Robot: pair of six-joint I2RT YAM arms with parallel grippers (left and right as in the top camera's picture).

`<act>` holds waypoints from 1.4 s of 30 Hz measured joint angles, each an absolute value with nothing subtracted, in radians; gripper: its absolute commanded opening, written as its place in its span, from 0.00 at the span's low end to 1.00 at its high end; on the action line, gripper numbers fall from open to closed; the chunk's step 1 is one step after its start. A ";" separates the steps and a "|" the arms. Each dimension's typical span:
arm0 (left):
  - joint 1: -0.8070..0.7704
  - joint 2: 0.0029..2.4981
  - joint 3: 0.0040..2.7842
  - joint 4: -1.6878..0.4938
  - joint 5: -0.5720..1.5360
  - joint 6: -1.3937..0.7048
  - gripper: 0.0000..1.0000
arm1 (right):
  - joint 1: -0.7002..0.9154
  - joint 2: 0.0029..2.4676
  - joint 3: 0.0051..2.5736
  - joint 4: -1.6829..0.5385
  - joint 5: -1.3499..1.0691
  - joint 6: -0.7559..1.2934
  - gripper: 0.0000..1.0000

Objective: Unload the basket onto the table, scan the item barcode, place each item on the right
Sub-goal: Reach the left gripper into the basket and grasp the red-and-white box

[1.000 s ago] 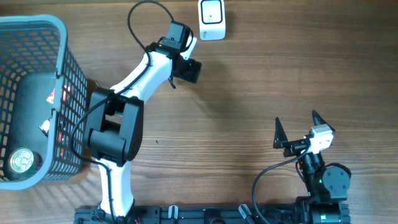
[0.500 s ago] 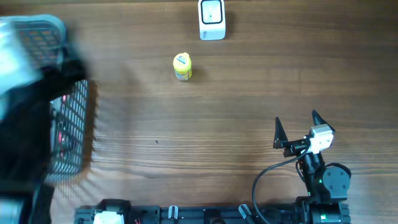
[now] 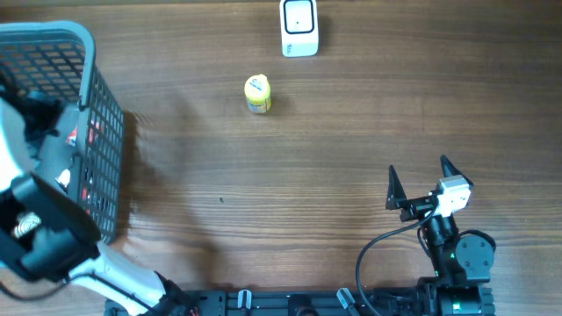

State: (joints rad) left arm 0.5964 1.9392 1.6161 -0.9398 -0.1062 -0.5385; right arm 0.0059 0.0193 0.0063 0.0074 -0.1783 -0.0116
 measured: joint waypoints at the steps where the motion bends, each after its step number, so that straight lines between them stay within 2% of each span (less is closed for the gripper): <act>1: 0.564 1.991 1.616 -0.918 -0.102 -0.541 1.00 | 0.006 0.019 0.006 0.007 -0.178 -0.012 1.00; 7: 0.461 2.021 1.588 -0.810 -0.154 -0.545 1.00 | 0.006 0.019 0.006 0.007 -0.178 -0.012 1.00; 15: 0.463 2.022 1.477 -0.731 -0.179 -0.545 0.99 | 0.006 0.019 0.006 0.007 -0.178 -0.012 1.00; 18: 0.463 2.025 1.456 -0.693 -0.183 -0.545 0.86 | 0.006 0.019 0.006 0.007 -0.178 -0.012 1.00; 25: 0.464 2.029 1.431 -0.673 -0.197 -0.556 0.76 | 0.006 0.019 0.006 0.007 -0.178 -0.012 1.00; 28: 0.465 2.029 1.431 -0.676 -0.197 -0.558 0.68 | 0.006 0.019 0.006 0.007 -0.178 -0.012 1.00; 35: 0.465 1.997 1.425 -0.691 -0.197 -0.559 0.68 | 0.006 0.019 0.006 0.007 -0.178 -0.012 1.00; 42: 0.465 1.710 1.420 -0.701 -0.197 -0.559 0.68 | 0.006 0.019 0.006 0.007 -0.178 -0.012 1.00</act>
State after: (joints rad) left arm 0.4648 1.7096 1.4200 -0.7013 -0.1967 -0.5591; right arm 0.0059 0.0193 0.0063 0.0074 -0.1783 -0.0116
